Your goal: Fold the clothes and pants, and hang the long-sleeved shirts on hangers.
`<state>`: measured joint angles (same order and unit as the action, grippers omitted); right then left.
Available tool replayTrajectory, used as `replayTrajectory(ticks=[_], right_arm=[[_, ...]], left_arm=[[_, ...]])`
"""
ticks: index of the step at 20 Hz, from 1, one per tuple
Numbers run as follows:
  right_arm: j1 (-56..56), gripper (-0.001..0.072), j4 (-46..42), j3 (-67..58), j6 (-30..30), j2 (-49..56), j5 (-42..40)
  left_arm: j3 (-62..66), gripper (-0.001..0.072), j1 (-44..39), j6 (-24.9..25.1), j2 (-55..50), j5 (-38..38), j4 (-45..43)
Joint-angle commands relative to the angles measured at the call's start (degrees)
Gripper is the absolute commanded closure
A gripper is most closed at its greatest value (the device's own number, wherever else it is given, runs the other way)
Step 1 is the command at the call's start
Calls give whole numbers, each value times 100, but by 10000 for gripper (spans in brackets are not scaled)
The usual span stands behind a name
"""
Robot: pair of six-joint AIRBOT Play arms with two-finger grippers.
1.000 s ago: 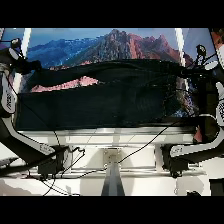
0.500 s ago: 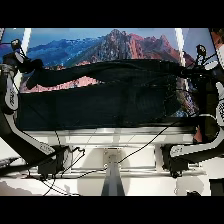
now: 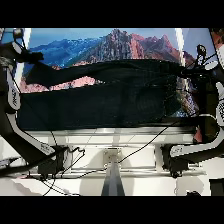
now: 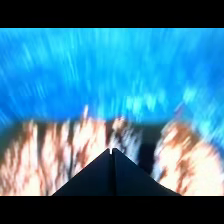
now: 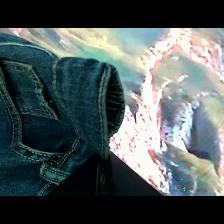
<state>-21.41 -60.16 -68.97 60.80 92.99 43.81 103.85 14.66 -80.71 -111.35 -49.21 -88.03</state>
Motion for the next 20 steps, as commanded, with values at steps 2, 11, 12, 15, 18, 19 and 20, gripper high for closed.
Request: replayTrajectory(ticks=[2,11,12,15,18,19,20], right_arm=[[2,689,17,-4,4,2,7],[2,689,973,-7,22,-2,-1187],[2,690,960,-7,22,0,-1185],[2,689,942,-7,22,0,-1134],[2,689,935,-7,22,0,-1130],[2,689,933,-7,20,0,-1121],[2,689,933,-7,20,0,-1110]], left_arm=[[933,690,-37,61,221,66,-24],[1141,691,177,-31,1298,-1010,-564],[1010,691,304,-31,1294,-1515,-728],[94,692,776,-24,1296,-2649,-802],[-719,691,1137,-31,1296,-2929,-796],[-938,690,1204,-35,1296,-2931,-796],[-1152,690,1255,-131,1296,-2896,-796]])
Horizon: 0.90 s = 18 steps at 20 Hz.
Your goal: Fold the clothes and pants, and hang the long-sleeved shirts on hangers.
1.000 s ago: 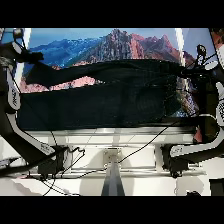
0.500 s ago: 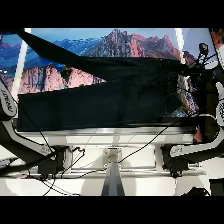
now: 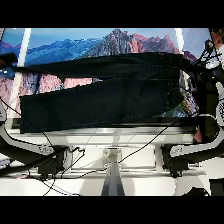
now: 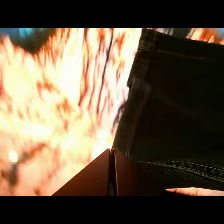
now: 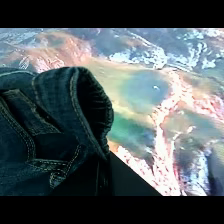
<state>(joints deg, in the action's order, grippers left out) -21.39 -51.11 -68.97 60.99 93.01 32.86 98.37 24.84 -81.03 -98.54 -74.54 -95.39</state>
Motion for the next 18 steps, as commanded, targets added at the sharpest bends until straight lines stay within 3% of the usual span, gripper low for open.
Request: replayTrajectory(ticks=[1,9,16,18], right_arm=[[0,689,31,-7,0,-2,0],[2,689,31,-7,-2,0,-437],[496,689,26,-7,0,2,-1134],[721,689,28,-7,2,2,-1606]], left_arm=[[-839,690,269,-188,15,-262,-61],[-2100,689,295,-1021,9,1012,-179],[-2076,689,188,-2522,15,3729,-188],[-2041,689,96,-2614,11,4107,-192]])
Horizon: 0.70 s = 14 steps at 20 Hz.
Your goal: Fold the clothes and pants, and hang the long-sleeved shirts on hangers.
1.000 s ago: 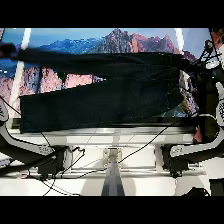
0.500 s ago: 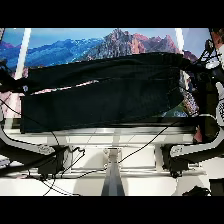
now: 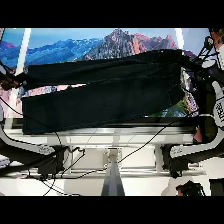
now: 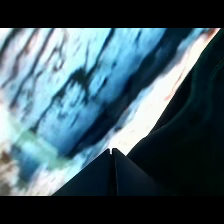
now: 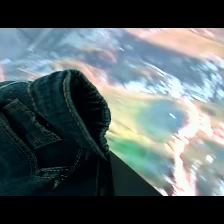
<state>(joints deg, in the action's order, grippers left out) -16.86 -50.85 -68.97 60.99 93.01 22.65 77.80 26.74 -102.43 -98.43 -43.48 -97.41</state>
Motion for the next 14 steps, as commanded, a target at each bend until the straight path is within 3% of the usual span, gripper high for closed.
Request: replayTrajectory(ticks=[1,4,5,6,7,8,9,12,13,14], right_arm=[[332,689,2,-7,2,2,-750],[348,689,-2,-7,2,2,-866],[334,689,-2,-7,2,2,-824],[334,648,-4,-7,0,0,-769],[334,455,-48,-7,-2,-11,-688],[334,209,-125,-7,-4,-24,-658],[332,116,-271,-7,-2,-70,-625],[232,132,-522,-7,4,-444,-321],[157,161,-546,-7,4,-627,-125],[39,286,-575,-7,7,-846,212]], left_arm=[[15,689,-105,-474,0,863,9],[15,685,-33,-472,0,190,-11],[15,574,0,-472,2,122,-4],[17,184,13,-472,24,-20,-4],[17,17,13,-446,61,-168,-9],[17,8,13,-271,131,-319,9],[17,9,4,-81,214,-422,9],[20,48,2,380,715,-560,13],[20,172,0,457,929,-566,20],[20,336,-17,577,1165,-566,68]])
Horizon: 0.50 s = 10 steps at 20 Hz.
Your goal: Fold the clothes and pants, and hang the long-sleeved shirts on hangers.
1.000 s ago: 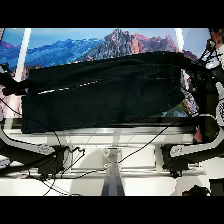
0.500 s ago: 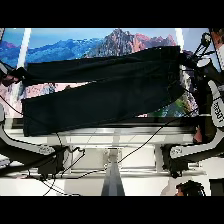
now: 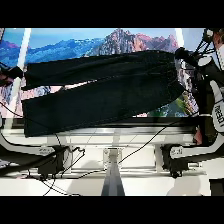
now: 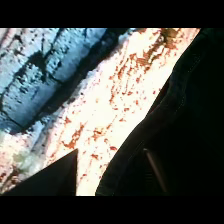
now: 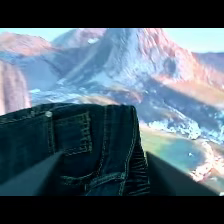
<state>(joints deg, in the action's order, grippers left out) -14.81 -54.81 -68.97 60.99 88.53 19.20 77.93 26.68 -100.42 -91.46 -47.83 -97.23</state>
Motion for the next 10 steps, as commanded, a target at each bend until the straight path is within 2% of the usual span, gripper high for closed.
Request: replayTrajectory(ticks=[1,2,3,5,6,8,10], right_arm=[[-304,421,-251,-7,4,-619,940],[-474,618,-358,-7,4,-857,1403],[-682,691,-476,-7,13,-1106,1934],[-1150,690,-861,-7,452,-1554,3091],[-1403,690,-1202,-4,807,-1729,3766],[-1878,691,-1687,153,1139,-1976,4929],[-2310,692,-1655,734,1137,-2275,5427]], left_arm=[[7,532,-42,490,699,-138,125],[7,684,-79,553,898,-162,201],[7,686,-133,557,1095,-251,271],[7,686,-295,704,1419,-544,433],[4,686,-389,1008,1545,-699,623],[4,688,-575,1937,1818,-839,1513],[2,689,-634,3126,2068,-997,2924]])
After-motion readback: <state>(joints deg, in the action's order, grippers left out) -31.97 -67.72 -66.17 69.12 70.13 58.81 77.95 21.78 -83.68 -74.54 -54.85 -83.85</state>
